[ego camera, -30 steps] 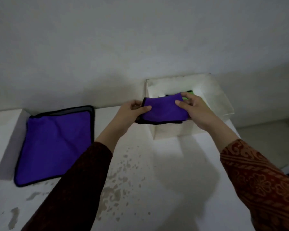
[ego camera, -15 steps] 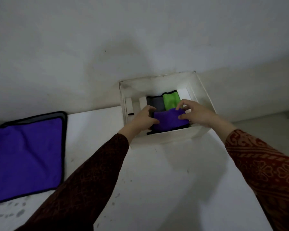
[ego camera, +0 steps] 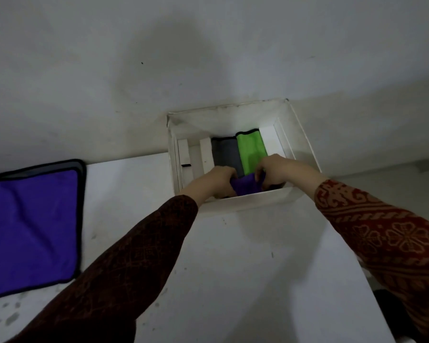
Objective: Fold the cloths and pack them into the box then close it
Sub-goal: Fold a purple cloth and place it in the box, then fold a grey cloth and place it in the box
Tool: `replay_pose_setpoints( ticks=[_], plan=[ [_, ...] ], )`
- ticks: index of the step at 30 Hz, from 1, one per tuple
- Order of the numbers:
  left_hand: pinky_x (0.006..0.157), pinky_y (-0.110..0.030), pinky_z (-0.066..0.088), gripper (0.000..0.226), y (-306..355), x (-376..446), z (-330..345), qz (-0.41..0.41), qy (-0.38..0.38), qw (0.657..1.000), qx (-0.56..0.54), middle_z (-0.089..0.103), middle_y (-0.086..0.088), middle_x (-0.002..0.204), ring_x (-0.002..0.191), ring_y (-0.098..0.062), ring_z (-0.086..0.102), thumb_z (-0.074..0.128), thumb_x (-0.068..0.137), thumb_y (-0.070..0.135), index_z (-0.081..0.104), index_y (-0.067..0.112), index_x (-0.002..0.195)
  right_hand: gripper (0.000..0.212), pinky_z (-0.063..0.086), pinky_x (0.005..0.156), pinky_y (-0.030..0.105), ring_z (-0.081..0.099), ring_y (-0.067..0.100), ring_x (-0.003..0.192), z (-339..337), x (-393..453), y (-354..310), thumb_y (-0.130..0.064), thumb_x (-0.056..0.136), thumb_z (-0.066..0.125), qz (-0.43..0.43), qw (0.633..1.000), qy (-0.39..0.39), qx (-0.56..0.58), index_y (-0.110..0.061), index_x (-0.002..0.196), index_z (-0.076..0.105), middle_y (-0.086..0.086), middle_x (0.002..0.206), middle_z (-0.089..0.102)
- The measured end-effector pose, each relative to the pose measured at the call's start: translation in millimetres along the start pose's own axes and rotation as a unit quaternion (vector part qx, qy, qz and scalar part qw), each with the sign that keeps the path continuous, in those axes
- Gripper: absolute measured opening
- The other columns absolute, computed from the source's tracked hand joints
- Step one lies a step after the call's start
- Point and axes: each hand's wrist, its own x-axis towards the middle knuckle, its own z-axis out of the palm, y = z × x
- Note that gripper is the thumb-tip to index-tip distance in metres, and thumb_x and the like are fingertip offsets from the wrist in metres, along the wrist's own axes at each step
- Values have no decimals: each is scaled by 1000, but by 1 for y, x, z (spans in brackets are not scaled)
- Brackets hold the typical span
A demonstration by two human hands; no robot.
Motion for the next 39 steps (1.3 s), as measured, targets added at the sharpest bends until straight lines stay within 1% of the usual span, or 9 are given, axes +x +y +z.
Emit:
replay_pose_setpoints(
  ticks=[5,10,15,18,24,29,32,37,39],
  plan=[
    [77,-36,48,32,-2,5,-16,63,107,989,79,63,-16,107,98,-31,59,67,79,23,61,4,105,39,43,82,28,57,29,110,-16,1,3,-17,77,73,-72,990,116,-33,-15,115,64,14,121,61],
    [70,-31,44,26,-5,12,-11,83,23,990,110,67,-14,103,94,-27,62,68,81,19,65,4,102,39,41,78,28,57,29,109,-9,9,0,-14,81,69,-108,985,3,-133,-8,118,61,13,119,62],
    [72,-25,44,27,-12,17,-12,84,-5,993,81,68,-13,109,95,-23,62,66,83,16,66,3,107,30,48,82,32,60,30,104,-6,18,9,-14,82,68,-90,983,-16,-156,-6,111,65,15,115,64],
    [69,-28,44,28,-11,22,-12,82,-25,992,97,68,-13,106,83,-19,57,67,82,18,66,5,106,30,46,75,32,60,31,103,-2,20,6,-20,82,69,-77,980,5,-183,-6,109,64,13,112,63],
    [64,-29,38,26,-12,21,-15,114,57,980,152,57,-6,101,84,-17,49,68,80,33,63,13,95,17,39,64,29,57,23,86,-10,16,5,-23,77,73,-103,982,42,-149,-13,86,62,7,91,59],
    [66,-31,39,26,-9,14,-16,108,50,977,179,58,-8,106,98,-25,56,60,85,32,62,13,104,28,45,73,30,60,27,99,-6,11,6,-27,81,69,-88,987,5,-136,-10,103,65,11,105,66],
    [74,-35,45,28,-8,-12,-28,116,116,976,143,58,-10,107,98,-26,56,55,89,31,60,14,110,39,46,80,29,59,28,103,-17,-10,1,-33,86,62,-82,993,50,-64,-14,120,58,13,115,62],
    [79,-41,47,26,-37,-96,-31,147,279,945,84,62,-8,105,95,-27,58,51,91,26,62,16,112,34,49,90,37,59,22,102,-7,-62,-50,-28,89,60,-158,965,175,116,-16,120,59,8,112,64],
    [76,-37,47,26,-56,-129,-25,141,335,927,98,63,-6,105,94,-26,59,52,89,25,61,16,112,30,47,89,32,58,19,102,5,-75,-78,-27,90,59,-199,946,221,133,-17,117,61,5,110,64]
  ],
)
